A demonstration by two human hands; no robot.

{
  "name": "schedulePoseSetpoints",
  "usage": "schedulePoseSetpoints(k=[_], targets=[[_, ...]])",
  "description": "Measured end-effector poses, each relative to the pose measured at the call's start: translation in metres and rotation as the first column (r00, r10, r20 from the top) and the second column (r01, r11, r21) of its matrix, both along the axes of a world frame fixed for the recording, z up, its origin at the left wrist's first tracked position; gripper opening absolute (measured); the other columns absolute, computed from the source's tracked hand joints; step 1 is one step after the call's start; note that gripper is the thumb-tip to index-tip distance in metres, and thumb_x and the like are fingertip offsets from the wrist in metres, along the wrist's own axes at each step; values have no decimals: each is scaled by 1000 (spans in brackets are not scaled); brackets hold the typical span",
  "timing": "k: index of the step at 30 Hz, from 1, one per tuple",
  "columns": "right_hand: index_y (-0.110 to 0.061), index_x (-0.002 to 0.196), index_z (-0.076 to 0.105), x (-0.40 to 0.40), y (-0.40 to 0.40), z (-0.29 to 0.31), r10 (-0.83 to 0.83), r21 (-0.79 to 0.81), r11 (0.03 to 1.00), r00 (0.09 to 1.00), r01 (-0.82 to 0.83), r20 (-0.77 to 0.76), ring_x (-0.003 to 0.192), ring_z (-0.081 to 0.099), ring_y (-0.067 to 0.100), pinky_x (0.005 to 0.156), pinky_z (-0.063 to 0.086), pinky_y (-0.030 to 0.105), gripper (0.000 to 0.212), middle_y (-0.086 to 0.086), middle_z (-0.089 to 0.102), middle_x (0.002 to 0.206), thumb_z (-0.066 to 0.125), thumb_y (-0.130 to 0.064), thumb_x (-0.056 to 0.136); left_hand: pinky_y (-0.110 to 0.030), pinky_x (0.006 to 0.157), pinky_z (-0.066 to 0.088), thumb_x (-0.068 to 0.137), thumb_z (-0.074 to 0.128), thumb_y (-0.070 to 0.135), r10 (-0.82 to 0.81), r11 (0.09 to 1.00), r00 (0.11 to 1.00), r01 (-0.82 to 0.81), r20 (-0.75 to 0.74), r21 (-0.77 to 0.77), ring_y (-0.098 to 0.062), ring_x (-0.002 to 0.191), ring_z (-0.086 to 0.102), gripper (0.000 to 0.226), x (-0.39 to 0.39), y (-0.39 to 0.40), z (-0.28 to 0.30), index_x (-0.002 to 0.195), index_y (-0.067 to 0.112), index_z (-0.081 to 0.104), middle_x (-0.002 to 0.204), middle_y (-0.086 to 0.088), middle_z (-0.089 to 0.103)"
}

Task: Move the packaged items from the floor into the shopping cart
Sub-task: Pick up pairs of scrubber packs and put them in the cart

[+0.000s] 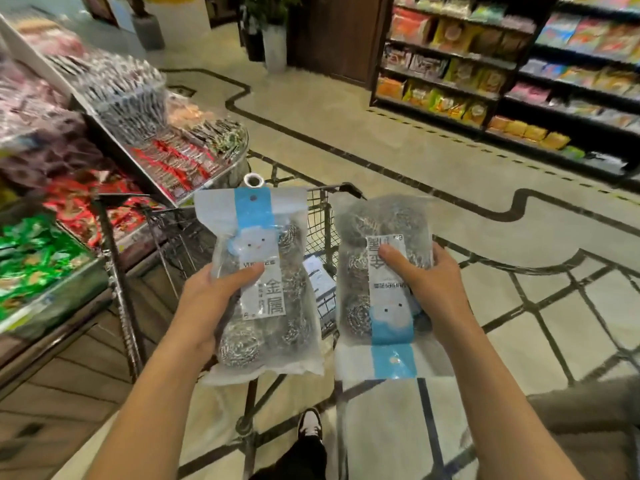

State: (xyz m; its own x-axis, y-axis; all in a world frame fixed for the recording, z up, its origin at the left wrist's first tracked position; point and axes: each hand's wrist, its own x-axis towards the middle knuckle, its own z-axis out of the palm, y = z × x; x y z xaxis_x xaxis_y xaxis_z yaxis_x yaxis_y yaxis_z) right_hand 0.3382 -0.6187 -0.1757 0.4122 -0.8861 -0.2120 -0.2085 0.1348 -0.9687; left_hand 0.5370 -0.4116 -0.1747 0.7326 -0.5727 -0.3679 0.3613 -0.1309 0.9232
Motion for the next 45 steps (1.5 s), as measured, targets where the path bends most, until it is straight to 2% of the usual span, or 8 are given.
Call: schedulePoseSetpoints(k=[3,9,15,21,28,38,41,45], targets=[[-21,111,72,40,-30,-5,49,-12,999,998,-49,-27,83,80,16,68,63,33,38,0,82,96,88,-36,80,-40,85,58,84,78,13,29,999,998,-30,-53,-12,-30,96,78,34,38,-25,-12,117,12,72,104,-13,80],[-16,115,73,108,-75,-26,137,38,990,989,-135,-52,89,80,27,80,65,50,43,7,82,100,88,-36,80,-46,94,57,82,80,14,83,996,991,-87,-105,-33,-29,101,77,41,95,-59,-34,122,15,71,109,-10,80],[-19,118,72,161,-110,-57,233,88,971,964,-224,-124,89,80,25,80,66,48,47,6,81,103,89,-37,78,-28,73,61,87,78,18,187,982,973,-191,-138,-15,-18,97,78,34,117,-82,-70,120,19,70,105,-1,81],[-18,115,68,208,-146,-98,366,136,928,914,-346,-174,77,80,16,61,64,32,44,4,80,100,88,-32,79,-42,92,59,83,83,23,368,929,912,-354,-183,109,-25,103,76,47,127,-102,-122,126,16,68,108,-4,80],[-26,110,66,256,-182,-161,500,194,865,830,-463,-248,84,80,19,74,66,40,42,2,79,100,90,-36,78,-55,101,55,74,89,36,468,878,862,-430,-196,210,-26,107,75,54,139,-131,-174,123,23,70,113,-3,79],[-29,105,53,290,-201,-269,604,264,797,714,-543,-354,80,65,2,74,57,25,37,-12,67,96,83,-38,86,-49,97,56,83,83,32,532,793,828,-412,-179,449,-25,107,72,49,143,-166,-269,126,18,65,116,-4,76],[-18,122,62,288,-199,-311,612,297,791,672,-535,-417,94,74,18,89,63,44,55,-1,75,109,85,-47,81,-41,89,58,82,84,31,533,771,823,-378,-196,513,-24,108,70,53,138,-171,-308,129,16,63,119,-5,73],[-20,127,62,281,-195,-357,642,353,765,587,-539,-494,100,74,22,94,61,49,70,-2,75,113,86,-59,74,-45,113,43,81,84,41,515,750,832,-322,-205,578,-21,123,59,75,126,-177,-352,144,15,52,133,2,64]])
